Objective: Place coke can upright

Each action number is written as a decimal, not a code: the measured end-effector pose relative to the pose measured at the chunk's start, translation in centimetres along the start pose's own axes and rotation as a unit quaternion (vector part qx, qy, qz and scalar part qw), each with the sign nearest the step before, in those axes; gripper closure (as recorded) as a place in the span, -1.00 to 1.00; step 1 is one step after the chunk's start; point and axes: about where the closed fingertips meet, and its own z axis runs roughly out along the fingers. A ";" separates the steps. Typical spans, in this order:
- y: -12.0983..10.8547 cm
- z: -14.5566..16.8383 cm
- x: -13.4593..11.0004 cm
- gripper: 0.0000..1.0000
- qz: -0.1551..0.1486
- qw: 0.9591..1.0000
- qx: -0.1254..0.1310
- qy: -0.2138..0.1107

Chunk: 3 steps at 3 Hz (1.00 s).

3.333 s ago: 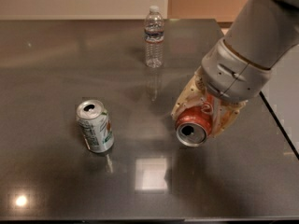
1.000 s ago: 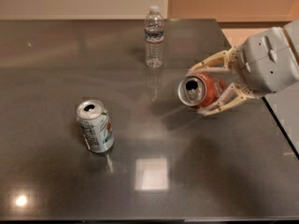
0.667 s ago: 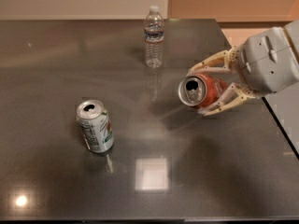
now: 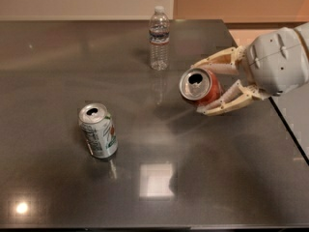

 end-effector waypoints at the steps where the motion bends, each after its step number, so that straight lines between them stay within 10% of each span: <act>1: -0.3 -0.1 -1.3 1.00 0.038 0.998 0.002 -0.054; 3: 1.9 1.6 -2.0 1.00 0.117 0.986 -0.035 -0.117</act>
Offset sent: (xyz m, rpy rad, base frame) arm -0.0211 0.0179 0.0032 0.2191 0.2882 0.0297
